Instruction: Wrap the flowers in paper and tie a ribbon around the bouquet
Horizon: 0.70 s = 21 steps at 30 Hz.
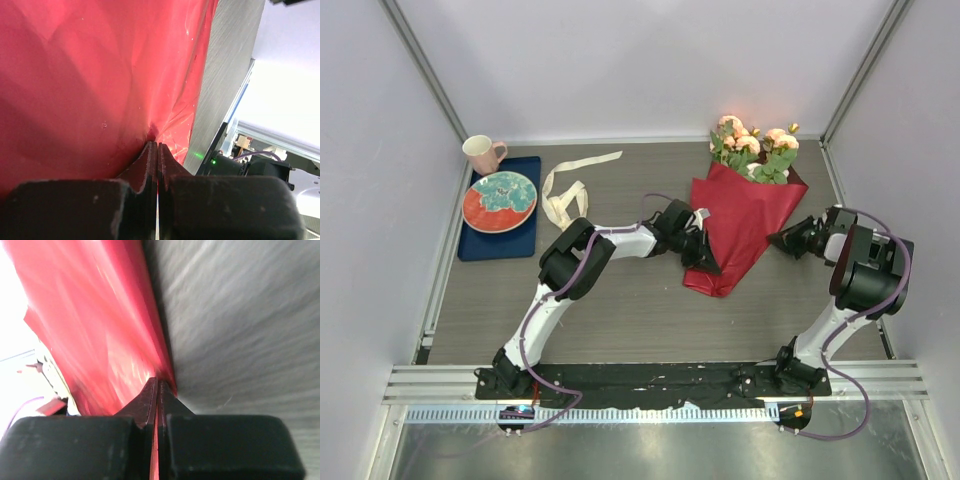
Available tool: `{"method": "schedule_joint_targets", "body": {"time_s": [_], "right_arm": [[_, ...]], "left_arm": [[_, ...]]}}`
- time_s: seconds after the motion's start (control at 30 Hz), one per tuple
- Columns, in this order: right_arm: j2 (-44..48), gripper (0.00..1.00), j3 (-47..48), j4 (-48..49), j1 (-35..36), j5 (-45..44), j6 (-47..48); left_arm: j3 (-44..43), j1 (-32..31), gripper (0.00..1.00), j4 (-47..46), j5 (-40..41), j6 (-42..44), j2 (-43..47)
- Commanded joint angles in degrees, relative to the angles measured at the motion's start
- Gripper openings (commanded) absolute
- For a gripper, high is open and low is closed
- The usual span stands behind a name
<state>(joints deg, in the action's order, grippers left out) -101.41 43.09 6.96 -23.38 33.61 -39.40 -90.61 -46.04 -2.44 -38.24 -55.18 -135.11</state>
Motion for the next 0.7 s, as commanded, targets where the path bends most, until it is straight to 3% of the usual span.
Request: {"method": "schedule_joint_targets", "body": {"time_s": [0.0,0.43,0.67], "right_arm": [[-4.49,0.02,4.54,-2.65,-2.20,-9.77,1.43],[-16.62,0.02,21.40,-4.76,-4.31,-14.09,1.25],[-22.07,0.03,30.20,-10.72,-4.66,-19.97,3.97]], "left_arm": [[2.63,0.43,0.00,4.28,3.70,1.83,-2.53],[6.67,0.51,0.00,0.95,2.38,0.25,-1.03],[7.20,0.51,0.00,1.03,2.29,0.33,-0.51]]}}
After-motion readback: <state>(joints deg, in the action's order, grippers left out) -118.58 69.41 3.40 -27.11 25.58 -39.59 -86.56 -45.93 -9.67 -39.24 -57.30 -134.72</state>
